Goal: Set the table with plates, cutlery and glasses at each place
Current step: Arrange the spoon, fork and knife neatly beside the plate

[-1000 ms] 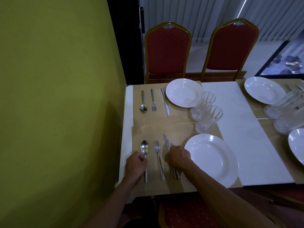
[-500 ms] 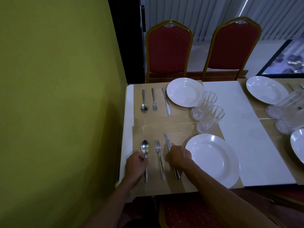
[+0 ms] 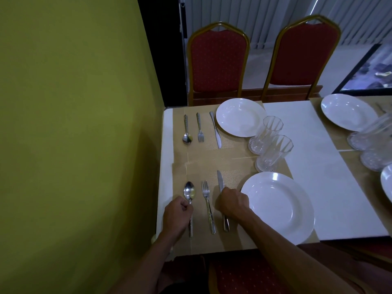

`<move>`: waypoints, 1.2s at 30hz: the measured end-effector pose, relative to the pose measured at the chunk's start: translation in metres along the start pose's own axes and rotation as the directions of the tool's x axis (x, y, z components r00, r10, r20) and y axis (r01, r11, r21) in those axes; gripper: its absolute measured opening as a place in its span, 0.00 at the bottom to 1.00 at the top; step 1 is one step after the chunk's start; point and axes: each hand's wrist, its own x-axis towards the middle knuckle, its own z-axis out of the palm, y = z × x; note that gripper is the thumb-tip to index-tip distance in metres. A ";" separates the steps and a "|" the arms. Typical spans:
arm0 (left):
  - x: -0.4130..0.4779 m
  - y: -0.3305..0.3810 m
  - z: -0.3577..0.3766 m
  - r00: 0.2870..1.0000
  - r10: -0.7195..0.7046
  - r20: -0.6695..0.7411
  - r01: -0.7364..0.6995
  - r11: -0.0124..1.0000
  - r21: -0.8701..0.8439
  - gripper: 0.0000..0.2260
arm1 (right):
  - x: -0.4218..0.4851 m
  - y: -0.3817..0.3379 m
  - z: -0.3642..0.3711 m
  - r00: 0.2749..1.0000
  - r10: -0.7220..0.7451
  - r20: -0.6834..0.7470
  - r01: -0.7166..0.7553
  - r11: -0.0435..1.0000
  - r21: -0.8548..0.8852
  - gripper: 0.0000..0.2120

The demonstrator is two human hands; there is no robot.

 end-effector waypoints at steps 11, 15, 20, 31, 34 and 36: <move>0.002 -0.002 0.005 0.999 0.006 -0.038 -0.006 1.000 -0.005 0.06 | 0.007 -0.001 0.002 0.999 0.047 0.021 -0.047 0.999 0.020 0.13; 0.002 -0.001 0.005 0.999 0.007 -0.038 -0.007 1.000 -0.001 0.06 | 0.008 0.000 0.002 0.999 0.050 0.018 -0.050 0.999 0.012 0.14; 0.002 -0.001 0.005 0.999 -0.001 -0.036 0.001 1.000 -0.001 0.05 | 0.009 0.000 0.006 0.999 0.041 -0.002 -0.041 0.999 0.022 0.21; 0.000 0.001 0.004 0.999 -0.030 -0.033 0.030 1.000 0.001 0.04 | 0.009 -0.001 0.005 0.998 0.049 0.030 -0.050 0.997 0.054 0.24; -0.001 0.001 0.004 0.999 -0.030 -0.035 0.030 1.000 -0.001 0.04 | 0.008 0.001 0.004 0.999 0.038 0.031 -0.039 0.999 0.035 0.19; -0.002 0.000 0.003 0.999 -0.029 -0.033 0.029 1.000 -0.006 0.04 | 0.008 0.000 0.003 0.998 0.047 0.044 -0.049 0.998 0.032 0.16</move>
